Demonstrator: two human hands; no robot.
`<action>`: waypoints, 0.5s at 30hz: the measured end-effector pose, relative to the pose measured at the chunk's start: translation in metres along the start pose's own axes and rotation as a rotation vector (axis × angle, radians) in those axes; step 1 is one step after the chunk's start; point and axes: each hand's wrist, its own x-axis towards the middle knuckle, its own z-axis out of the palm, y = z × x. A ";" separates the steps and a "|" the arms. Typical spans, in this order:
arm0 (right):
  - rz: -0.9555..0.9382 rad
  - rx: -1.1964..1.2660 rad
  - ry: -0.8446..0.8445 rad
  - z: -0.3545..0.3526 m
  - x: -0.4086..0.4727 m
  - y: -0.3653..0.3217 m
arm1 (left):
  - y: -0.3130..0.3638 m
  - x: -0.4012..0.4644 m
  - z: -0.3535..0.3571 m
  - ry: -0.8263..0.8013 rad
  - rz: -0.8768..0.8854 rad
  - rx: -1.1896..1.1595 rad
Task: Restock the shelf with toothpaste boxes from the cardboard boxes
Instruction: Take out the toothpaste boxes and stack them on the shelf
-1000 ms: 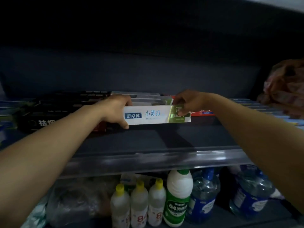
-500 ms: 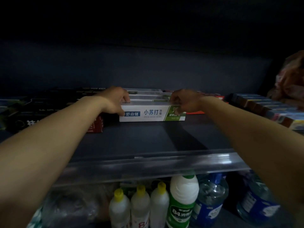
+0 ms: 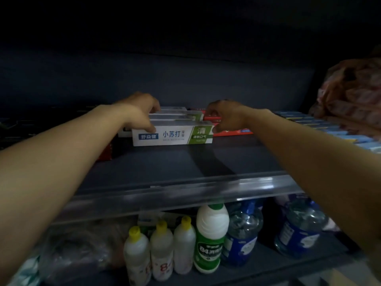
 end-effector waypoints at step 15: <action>0.125 -0.129 0.001 -0.018 -0.218 0.066 | 0.235 -0.056 0.031 0.016 0.475 -0.067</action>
